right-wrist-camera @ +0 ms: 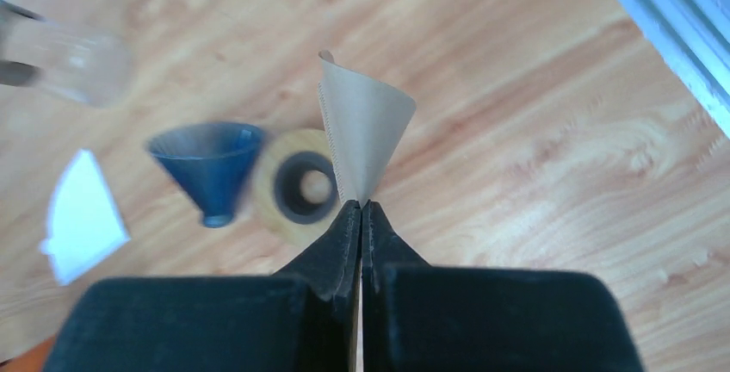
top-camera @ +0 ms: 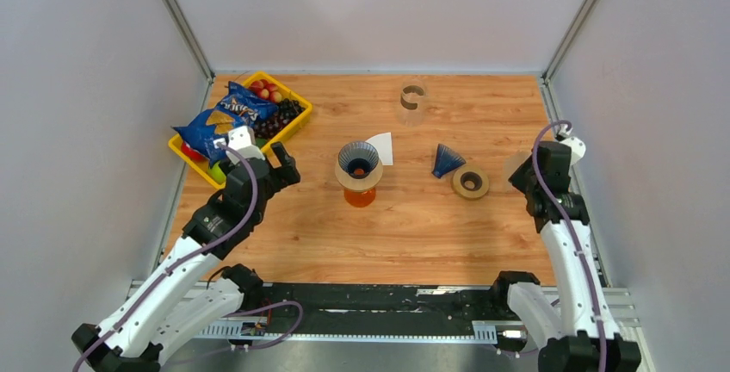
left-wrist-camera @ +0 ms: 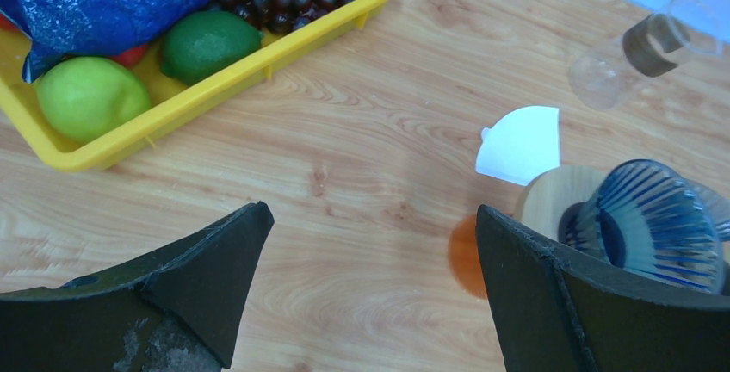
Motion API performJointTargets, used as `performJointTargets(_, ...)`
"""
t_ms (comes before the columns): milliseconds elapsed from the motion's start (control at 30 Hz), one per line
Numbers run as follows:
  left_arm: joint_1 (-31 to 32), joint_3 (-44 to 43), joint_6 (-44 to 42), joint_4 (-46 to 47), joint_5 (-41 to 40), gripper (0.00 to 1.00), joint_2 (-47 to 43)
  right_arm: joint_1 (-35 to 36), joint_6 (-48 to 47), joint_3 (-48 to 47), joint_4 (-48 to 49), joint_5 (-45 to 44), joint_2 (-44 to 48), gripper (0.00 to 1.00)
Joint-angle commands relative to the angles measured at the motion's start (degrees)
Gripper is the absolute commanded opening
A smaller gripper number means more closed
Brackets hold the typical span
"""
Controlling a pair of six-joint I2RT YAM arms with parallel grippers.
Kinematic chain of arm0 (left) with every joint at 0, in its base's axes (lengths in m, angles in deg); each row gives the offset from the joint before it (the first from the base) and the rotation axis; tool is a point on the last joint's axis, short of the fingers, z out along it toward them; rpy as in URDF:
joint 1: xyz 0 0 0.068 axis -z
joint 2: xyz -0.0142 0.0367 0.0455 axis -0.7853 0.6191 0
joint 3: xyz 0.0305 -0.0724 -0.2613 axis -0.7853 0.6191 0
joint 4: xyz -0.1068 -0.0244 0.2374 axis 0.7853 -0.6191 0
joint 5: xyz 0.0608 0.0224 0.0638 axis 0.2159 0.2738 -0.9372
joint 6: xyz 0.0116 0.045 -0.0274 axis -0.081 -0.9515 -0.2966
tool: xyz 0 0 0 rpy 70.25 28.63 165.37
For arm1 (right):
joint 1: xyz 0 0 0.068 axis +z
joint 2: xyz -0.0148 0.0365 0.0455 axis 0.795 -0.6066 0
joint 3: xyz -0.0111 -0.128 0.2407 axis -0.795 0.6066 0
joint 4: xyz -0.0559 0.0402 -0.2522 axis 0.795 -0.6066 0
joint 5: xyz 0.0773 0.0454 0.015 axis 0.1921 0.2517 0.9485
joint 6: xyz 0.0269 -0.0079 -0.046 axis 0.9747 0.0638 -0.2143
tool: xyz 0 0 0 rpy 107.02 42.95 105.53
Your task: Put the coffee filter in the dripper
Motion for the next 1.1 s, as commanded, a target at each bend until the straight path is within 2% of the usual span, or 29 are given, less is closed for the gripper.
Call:
performJointTargets(0,-0.3,0.5,-0.7,3.2,3.3,1.0,-4.0,0.1,-1.4,-5.3,-2.2,5.3,5.9,0.0)
performJointTargets(133,-0.2,1.3,-2.4,7.1,10.4,1.0,-7.9,0.1,0.1,-7.4,-1.7,11.0,9.7,0.0)
performJointTargets(267,-0.3,1.6,-1.9,13.8,23.6,1.0,-8.9,0.1,2.8,-7.6,3.8,25.8,12.1,0.0)
performJointTargets(333,-0.2,1.6,-0.2,19.1,34.9,1.0,-7.0,0.3,6.6,-6.3,8.9,34.0,13.8,0.0)
performJointTargets(400,-0.1,2.0,4.4,25.8,42.1,1.0,-4.1,0.8,10.6,-4.9,14.4,37.4,16.2,0.0)
performJointTargets(433,0.2,2.8,6.0,32.2,43.9,1.0,-3.0,1.3,12.6,-4.1,16.9,38.6,17.4,0.0)
performJointTargets(533,2.2,3.0,12.2,42.0,50.1,1.0,5.4,3.2,18.1,-1.9,25.0,40.9,21.1,0.0)
performJointTargets(733,12.1,-2.2,14.3,54.2,50.2,1.0,20.0,6.5,23.8,0.8,29.3,40.9,23.6,0.0)
performJointTargets(900,16.5,-6.6,13.7,62.2,48.7,0.98,28.0,8.9,27.2,3.8,32.9,41.1,23.7,0.0)
performJointTargets(967,17.2,-8.4,13.9,63.7,47.6,0.96,31.4,10.2,27.8,4.5,33.2,39.7,23.9,0.0)
performJointTargets(1067,17.4,-10.9,15.8,66.9,48.9,0.87,36.8,11.6,28.7,5.5,34.1,38.6,23.7,0.0)
